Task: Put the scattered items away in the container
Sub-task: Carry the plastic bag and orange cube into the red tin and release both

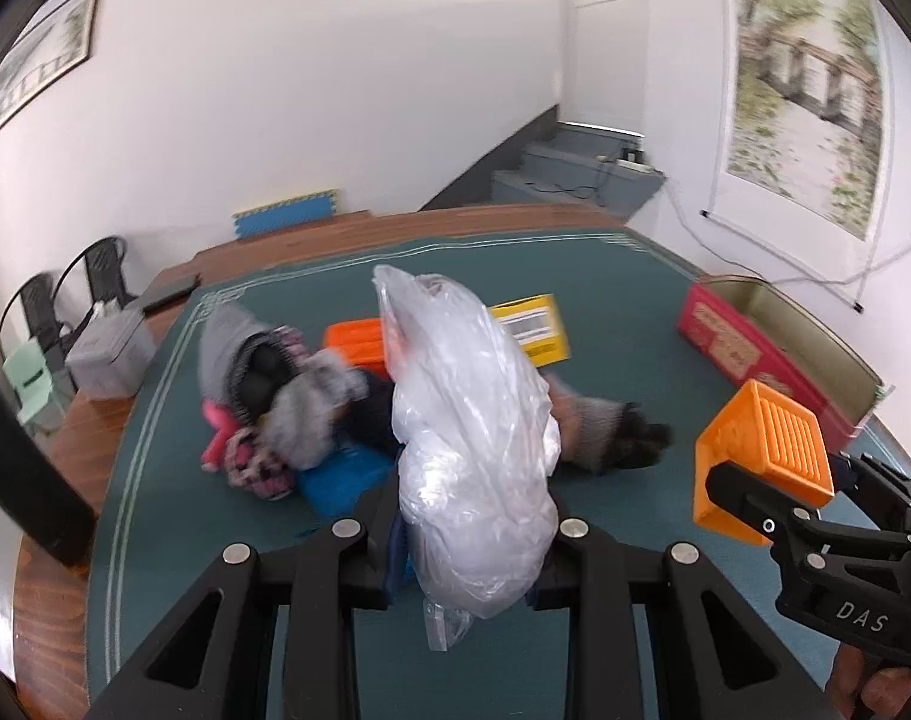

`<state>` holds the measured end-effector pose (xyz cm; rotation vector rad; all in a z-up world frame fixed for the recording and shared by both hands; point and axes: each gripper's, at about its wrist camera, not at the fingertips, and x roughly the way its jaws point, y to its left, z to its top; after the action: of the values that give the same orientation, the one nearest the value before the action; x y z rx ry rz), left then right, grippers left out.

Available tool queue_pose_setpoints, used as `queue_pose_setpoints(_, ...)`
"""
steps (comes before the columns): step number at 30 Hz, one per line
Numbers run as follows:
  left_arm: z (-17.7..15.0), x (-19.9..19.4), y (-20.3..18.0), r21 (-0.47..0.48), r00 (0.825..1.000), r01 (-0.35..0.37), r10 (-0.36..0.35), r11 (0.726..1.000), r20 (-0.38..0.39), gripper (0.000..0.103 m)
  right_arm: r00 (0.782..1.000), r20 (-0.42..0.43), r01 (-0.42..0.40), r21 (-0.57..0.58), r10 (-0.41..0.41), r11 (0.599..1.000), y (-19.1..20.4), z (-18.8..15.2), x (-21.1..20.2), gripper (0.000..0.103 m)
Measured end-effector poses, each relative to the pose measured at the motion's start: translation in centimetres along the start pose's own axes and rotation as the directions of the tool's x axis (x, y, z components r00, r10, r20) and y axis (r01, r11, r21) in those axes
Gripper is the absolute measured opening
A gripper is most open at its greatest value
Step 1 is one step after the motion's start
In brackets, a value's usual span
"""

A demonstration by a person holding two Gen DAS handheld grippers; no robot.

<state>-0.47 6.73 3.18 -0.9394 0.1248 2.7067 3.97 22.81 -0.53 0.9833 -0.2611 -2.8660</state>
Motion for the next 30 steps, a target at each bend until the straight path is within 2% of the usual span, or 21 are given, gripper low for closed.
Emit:
queue_pose_setpoints(8,1.4,1.6,-7.0,0.073,0.996,0.091,-0.089,0.993,-0.025,0.029,0.992,0.093,0.079,0.038,-0.083,0.996,-6.4,1.1,-3.9,0.079)
queue_pose_setpoints(14,3.7,3.2,-13.3,0.12,0.986,0.164,-0.162,0.979,-0.025,0.029,0.964,0.169,0.191,0.1,-0.206,0.976,-13.1,2.5,-6.7,0.079)
queue_pose_setpoints(20,6.3,5.4,-20.4,0.167,0.968,0.249,-0.248,0.954,-0.031,0.029,0.932,0.199,0.281,0.128,-0.302,0.951,-18.7,4.7,-7.3,0.079)
queue_pose_setpoints(23,7.4,6.6,-23.3,0.176,0.953,0.303,-0.3,0.937,-0.04,0.029,0.923,0.19,0.312,0.137,-0.334,0.94,-20.7,5.7,-6.5,0.079)
queue_pose_setpoints(27,8.9,8.7,-26.5,0.183,0.931,0.365,-0.358,0.913,-0.07,0.029,0.918,0.164,0.34,0.139,-0.36,0.93,-23.0,6.5,-5.6,0.079)
queue_pose_setpoints(30,9.3,10.2,-27.8,0.179,0.921,0.389,-0.377,0.904,-0.096,0.029,0.923,0.135,0.341,0.154,-0.361,0.928,-24.2,6.6,-4.7,0.08)
